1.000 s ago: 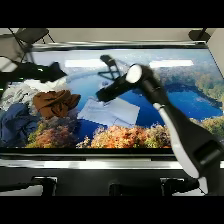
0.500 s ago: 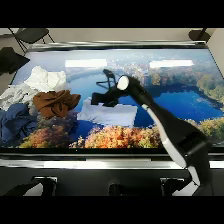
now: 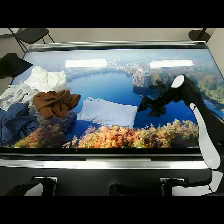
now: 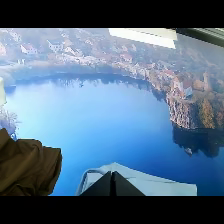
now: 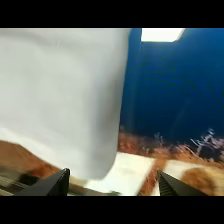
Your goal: Fold the shirts.
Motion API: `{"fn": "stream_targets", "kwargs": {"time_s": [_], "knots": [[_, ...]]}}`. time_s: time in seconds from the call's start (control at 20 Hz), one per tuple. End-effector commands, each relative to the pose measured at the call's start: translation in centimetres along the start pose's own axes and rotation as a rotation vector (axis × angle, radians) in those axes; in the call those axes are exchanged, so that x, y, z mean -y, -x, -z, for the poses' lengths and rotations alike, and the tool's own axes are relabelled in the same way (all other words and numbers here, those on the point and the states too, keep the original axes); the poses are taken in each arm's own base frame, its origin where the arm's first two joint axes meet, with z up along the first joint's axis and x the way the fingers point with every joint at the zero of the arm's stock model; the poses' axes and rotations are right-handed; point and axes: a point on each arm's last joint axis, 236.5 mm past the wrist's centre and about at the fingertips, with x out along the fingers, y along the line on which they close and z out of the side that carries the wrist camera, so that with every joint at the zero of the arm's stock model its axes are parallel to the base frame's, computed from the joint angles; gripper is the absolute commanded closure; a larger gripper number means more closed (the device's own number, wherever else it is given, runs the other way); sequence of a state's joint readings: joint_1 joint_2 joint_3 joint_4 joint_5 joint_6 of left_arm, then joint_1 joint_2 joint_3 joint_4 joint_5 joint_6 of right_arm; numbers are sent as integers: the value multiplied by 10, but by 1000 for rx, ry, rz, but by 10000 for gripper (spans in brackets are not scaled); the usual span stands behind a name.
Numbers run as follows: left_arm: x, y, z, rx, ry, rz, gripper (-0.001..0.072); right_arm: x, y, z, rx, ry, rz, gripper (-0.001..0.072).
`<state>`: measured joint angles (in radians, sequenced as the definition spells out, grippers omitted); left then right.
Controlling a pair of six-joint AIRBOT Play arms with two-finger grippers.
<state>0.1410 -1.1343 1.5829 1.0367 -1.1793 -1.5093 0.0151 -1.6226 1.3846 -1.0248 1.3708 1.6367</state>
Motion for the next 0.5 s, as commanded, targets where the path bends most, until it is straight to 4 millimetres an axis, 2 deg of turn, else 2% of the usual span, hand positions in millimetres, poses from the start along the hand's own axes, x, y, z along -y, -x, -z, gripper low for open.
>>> {"fn": "stream_targets", "kwargs": {"time_s": [0.0,0.15,0.25,0.3,0.35,0.45], "knots": [[10,-3,5,-16,-15,19,676,1,-45,-7,81,-181,-194,85],[22,-7,10,-29,-33,42,676,-8,-80,-9,85,-175,-211,86],[26,-8,11,-33,-39,50,676,-24,-93,-8,74,-163,-258,151],[27,-8,11,-31,-39,50,676,-33,-94,-9,76,-141,-291,335],[27,-8,10,-30,-39,50,676,-43,-88,-11,87,-93,-324,632],[27,-8,10,-30,-39,50,676,-61,-59,-17,104,40,-382,648]]}}
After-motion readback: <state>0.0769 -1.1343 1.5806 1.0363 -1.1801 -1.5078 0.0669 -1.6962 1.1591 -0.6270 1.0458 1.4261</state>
